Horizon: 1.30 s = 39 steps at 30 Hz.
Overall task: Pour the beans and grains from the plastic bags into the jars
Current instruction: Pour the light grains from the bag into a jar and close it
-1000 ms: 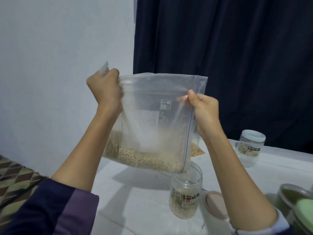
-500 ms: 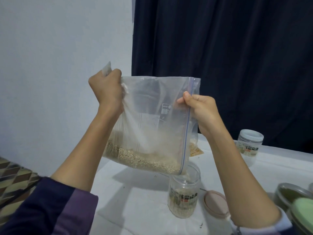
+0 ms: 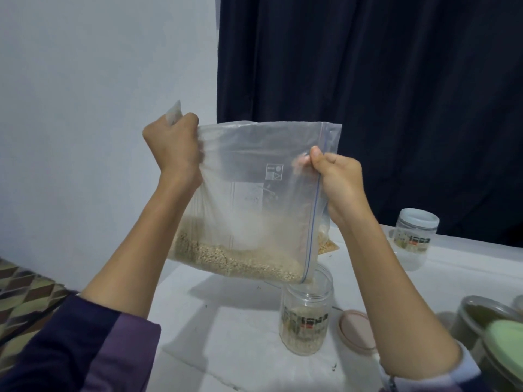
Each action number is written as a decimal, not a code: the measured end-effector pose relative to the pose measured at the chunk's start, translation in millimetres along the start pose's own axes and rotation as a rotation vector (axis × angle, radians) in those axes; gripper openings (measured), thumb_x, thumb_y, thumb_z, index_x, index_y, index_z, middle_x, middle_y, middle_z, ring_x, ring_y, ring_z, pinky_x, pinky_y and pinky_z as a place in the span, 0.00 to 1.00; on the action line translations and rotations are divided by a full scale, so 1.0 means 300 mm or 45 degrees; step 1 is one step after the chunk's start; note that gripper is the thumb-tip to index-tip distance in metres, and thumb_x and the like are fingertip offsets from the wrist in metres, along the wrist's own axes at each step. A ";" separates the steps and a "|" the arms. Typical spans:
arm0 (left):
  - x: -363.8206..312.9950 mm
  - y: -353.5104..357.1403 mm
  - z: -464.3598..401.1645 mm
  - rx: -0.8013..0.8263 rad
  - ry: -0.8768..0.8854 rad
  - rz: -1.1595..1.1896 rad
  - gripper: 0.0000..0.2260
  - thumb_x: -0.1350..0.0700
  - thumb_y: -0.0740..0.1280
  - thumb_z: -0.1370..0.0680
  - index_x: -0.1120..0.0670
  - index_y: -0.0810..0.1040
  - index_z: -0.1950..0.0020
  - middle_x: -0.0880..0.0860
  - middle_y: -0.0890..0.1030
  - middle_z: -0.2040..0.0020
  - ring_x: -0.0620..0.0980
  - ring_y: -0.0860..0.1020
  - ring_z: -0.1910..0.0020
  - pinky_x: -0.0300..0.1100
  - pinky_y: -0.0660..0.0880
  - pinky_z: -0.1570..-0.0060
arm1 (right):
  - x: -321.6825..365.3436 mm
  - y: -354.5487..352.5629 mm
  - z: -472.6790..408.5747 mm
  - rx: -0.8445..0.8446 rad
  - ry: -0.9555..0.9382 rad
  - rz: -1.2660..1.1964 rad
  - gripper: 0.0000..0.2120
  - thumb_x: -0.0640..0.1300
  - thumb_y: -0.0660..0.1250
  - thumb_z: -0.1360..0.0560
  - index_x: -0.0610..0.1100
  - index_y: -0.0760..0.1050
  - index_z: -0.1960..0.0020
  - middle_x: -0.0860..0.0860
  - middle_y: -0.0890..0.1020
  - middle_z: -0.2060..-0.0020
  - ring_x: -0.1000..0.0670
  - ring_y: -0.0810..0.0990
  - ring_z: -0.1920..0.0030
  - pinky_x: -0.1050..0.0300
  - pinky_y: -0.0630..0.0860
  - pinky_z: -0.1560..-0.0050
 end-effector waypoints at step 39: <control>-0.039 0.020 0.040 -0.055 0.040 -0.021 0.20 0.71 0.57 0.32 0.49 0.52 0.71 0.42 0.52 0.76 0.42 0.49 0.75 0.30 0.53 0.77 | -0.023 -0.017 -0.026 0.067 -0.039 -0.052 0.14 0.43 0.64 0.20 0.40 0.82 0.62 0.49 0.86 0.62 0.53 0.84 0.54 0.52 0.76 0.39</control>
Point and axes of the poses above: each hand's wrist, its own z-axis away from the middle knuckle, its own y-axis out of the palm, x = y × z, the point moved 6 cm from there along -z, towards the middle knuckle
